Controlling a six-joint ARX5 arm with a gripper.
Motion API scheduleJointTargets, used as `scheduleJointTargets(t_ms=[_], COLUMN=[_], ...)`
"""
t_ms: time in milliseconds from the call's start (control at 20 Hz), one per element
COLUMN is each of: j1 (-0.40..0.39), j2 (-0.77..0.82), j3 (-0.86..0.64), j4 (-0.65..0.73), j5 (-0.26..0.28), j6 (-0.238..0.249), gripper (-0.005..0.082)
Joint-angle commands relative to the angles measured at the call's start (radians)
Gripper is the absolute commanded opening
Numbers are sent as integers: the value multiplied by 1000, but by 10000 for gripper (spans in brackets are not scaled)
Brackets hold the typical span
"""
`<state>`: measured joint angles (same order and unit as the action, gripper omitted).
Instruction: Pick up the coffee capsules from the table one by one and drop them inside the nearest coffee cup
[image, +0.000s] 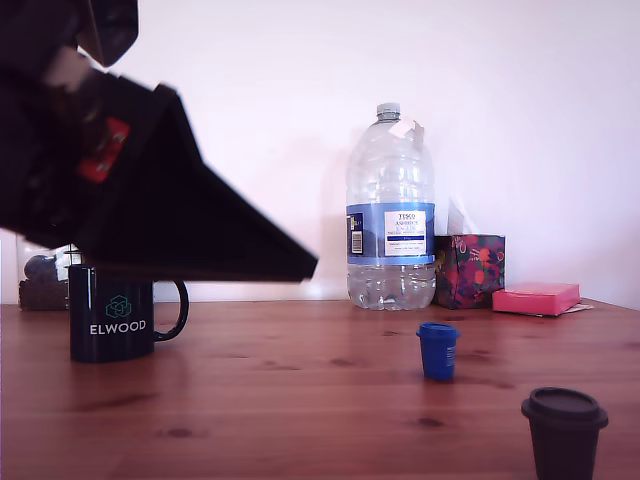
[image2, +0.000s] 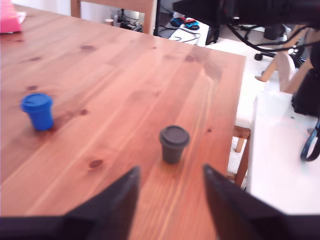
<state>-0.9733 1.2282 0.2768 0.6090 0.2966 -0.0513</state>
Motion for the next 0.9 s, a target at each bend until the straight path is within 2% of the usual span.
scheduleJointTargets(t_ms=[0, 250, 500, 650, 850], j1=[-13, -51, -72, -81, -97], j2=[44, 158, 272, 338, 436], j3=[-12, 24, 110, 172, 279], j4=[41, 105, 102, 89, -7], j5=[1, -6, -18, -17, -16], j6=[8, 29, 30, 30, 34], gripper=[711, 711, 711, 711, 711])
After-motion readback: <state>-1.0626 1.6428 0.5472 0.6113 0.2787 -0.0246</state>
